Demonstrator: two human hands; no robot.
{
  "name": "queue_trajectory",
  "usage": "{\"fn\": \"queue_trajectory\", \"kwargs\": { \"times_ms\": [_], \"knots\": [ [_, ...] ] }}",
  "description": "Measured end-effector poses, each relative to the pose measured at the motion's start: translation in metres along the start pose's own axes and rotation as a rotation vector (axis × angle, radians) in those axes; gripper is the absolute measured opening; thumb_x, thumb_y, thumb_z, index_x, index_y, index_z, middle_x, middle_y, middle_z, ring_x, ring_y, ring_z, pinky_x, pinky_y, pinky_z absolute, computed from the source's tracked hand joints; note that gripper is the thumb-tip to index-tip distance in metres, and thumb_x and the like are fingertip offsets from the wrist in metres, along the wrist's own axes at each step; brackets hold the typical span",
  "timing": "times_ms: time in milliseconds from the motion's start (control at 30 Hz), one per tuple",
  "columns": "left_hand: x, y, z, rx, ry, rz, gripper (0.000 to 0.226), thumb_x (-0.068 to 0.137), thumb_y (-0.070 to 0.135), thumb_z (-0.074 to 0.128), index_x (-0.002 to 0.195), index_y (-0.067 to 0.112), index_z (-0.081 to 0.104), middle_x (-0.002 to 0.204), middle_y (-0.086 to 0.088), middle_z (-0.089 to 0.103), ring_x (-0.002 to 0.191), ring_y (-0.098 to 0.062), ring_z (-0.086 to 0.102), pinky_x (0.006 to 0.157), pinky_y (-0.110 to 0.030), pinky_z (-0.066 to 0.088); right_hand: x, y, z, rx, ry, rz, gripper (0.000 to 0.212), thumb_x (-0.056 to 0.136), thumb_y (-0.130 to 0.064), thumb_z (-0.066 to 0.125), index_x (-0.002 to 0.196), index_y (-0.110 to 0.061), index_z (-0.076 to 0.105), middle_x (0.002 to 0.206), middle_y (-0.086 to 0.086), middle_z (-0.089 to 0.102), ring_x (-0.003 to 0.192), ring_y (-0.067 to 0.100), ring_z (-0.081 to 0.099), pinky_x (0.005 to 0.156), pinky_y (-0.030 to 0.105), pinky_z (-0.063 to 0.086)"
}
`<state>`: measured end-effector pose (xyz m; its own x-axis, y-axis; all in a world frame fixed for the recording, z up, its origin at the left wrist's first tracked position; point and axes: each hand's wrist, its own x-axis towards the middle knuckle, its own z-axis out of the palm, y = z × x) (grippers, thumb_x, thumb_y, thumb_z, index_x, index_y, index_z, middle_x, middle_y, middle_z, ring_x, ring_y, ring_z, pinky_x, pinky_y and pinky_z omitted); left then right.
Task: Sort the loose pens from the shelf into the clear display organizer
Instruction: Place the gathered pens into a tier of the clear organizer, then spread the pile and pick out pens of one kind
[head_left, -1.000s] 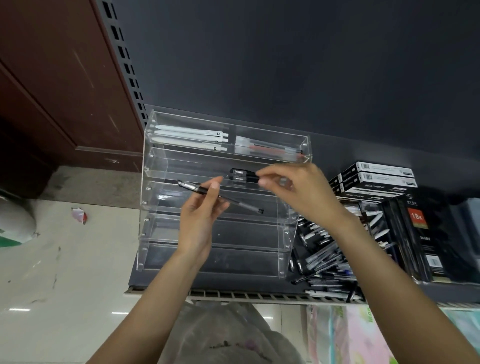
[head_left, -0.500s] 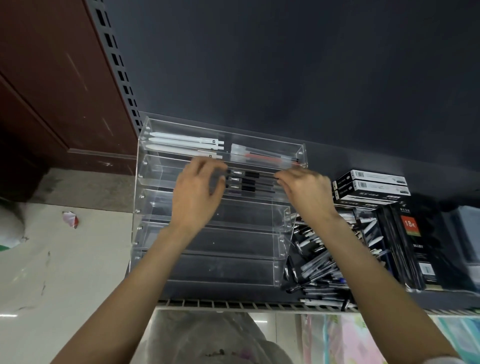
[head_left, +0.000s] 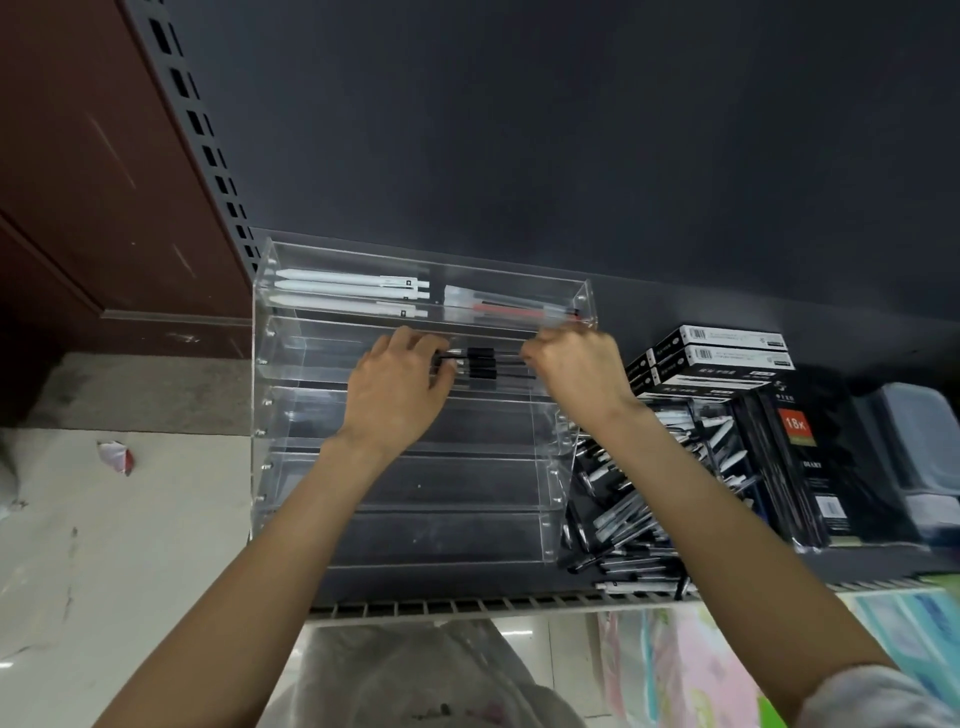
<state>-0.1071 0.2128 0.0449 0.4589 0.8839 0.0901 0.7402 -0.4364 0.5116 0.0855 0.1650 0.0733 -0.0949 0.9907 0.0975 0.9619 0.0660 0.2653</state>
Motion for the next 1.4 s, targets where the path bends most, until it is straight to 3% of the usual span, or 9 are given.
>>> {"fn": "queue_trajectory", "kwargs": {
  "times_ms": [167, 333, 533, 667, 733, 900, 1100, 1233, 1400],
  "knots": [
    [-0.001, 0.003, 0.0, -0.021, -0.018, 0.04, 0.035, 0.098, 0.029, 0.046, 0.126, 0.012, 0.058, 0.123, -0.009, 0.057, 0.111, -0.028, 0.055, 0.086, -0.037, 0.046, -0.003, -0.004, 0.009, 0.047, -0.018, 0.088, 0.025, 0.057, -0.001, 0.083, 0.063, -0.021, 0.069, 0.058, -0.007, 0.06, 0.047, 0.015, 0.06, 0.038, 0.021, 0.045],
    [-0.002, -0.003, -0.002, -0.051, -0.052, 0.066, 0.033, 0.098, 0.028, 0.047, 0.125, 0.012, 0.059, 0.122, -0.01, 0.058, 0.11, -0.029, 0.055, 0.087, -0.037, 0.045, -0.018, -0.005, -0.002, 0.304, -0.024, 0.208, 0.018, 0.095, -0.02, 0.052, 0.1, -0.015, 0.069, 0.094, 0.002, 0.069, 0.081, 0.025, 0.068, 0.07, 0.04, 0.057],
    [-0.021, -0.002, -0.023, -0.154, 0.135, 0.166, 0.027, 0.092, 0.018, 0.055, 0.119, 0.014, 0.06, 0.1, -0.001, 0.066, 0.095, -0.026, 0.06, 0.08, -0.041, 0.049, -0.082, -0.026, -0.026, 0.661, 0.304, 0.45, 0.027, 0.095, -0.028, 0.047, 0.114, -0.018, 0.065, 0.093, 0.0, 0.071, 0.07, 0.013, 0.067, 0.061, 0.035, 0.057],
    [-0.061, 0.028, -0.031, -0.516, 0.208, 0.242, 0.019, 0.093, 0.024, 0.05, 0.108, 0.021, 0.06, 0.081, 0.019, 0.057, 0.078, 0.005, 0.056, 0.069, -0.015, 0.045, -0.16, -0.027, -0.011, 0.697, 0.251, 0.718, 0.023, 0.093, -0.019, 0.058, 0.115, -0.021, 0.064, 0.074, -0.002, 0.071, 0.058, 0.011, 0.065, 0.055, 0.032, 0.056],
    [-0.081, 0.051, -0.019, -0.58, 0.169, 0.331, 0.017, 0.092, 0.023, 0.049, 0.104, 0.021, 0.06, 0.077, 0.017, 0.056, 0.074, 0.005, 0.055, 0.064, -0.006, 0.041, -0.198, -0.021, 0.003, 0.709, 0.162, 0.818, 0.026, 0.091, -0.014, 0.061, 0.116, -0.021, 0.064, 0.077, -0.002, 0.072, 0.063, 0.011, 0.068, 0.062, 0.032, 0.058],
    [-0.099, 0.11, 0.046, -0.432, -0.127, 0.502, 0.024, 0.089, 0.026, 0.048, 0.108, 0.02, 0.06, 0.093, 0.009, 0.057, 0.08, -0.001, 0.053, 0.068, -0.016, 0.046, -0.266, 0.014, 0.036, 0.656, 0.067, 0.987, 0.027, 0.086, -0.006, 0.065, 0.109, -0.019, 0.067, 0.085, -0.007, 0.073, 0.06, 0.008, 0.059, 0.055, 0.015, 0.039],
    [-0.056, 0.163, 0.134, -0.123, -0.338, 0.297, 0.041, 0.093, 0.024, 0.054, 0.132, 0.019, 0.047, 0.133, -0.003, 0.049, 0.124, -0.02, 0.043, 0.1, -0.029, 0.035, -0.287, 0.079, 0.075, 0.673, 0.022, 0.925, 0.028, 0.086, -0.008, 0.063, 0.111, -0.019, 0.068, 0.095, 0.008, 0.072, 0.067, 0.023, 0.064, 0.06, 0.03, 0.048],
    [-0.009, 0.18, 0.17, 0.105, -0.376, 0.063, 0.06, 0.091, 0.021, 0.055, 0.143, 0.008, 0.03, 0.142, -0.017, 0.038, 0.131, -0.033, 0.032, 0.11, -0.036, 0.025, -0.276, 0.125, 0.094, 0.616, 0.033, 0.718, 0.033, 0.082, -0.006, 0.065, 0.115, -0.014, 0.066, 0.114, 0.01, 0.064, 0.1, 0.033, 0.061, 0.078, 0.042, 0.056],
    [0.023, 0.176, 0.197, 0.248, -0.461, -0.119, 0.065, 0.088, 0.027, 0.06, 0.142, 0.006, 0.03, 0.138, -0.02, 0.04, 0.128, -0.037, 0.037, 0.106, -0.043, 0.033, -0.262, 0.15, 0.116, 0.542, -0.072, 0.491, 0.043, 0.09, -0.025, 0.059, 0.131, -0.014, 0.053, 0.14, 0.012, 0.047, 0.13, 0.03, 0.042, 0.103, 0.045, 0.042]
  ]
}}
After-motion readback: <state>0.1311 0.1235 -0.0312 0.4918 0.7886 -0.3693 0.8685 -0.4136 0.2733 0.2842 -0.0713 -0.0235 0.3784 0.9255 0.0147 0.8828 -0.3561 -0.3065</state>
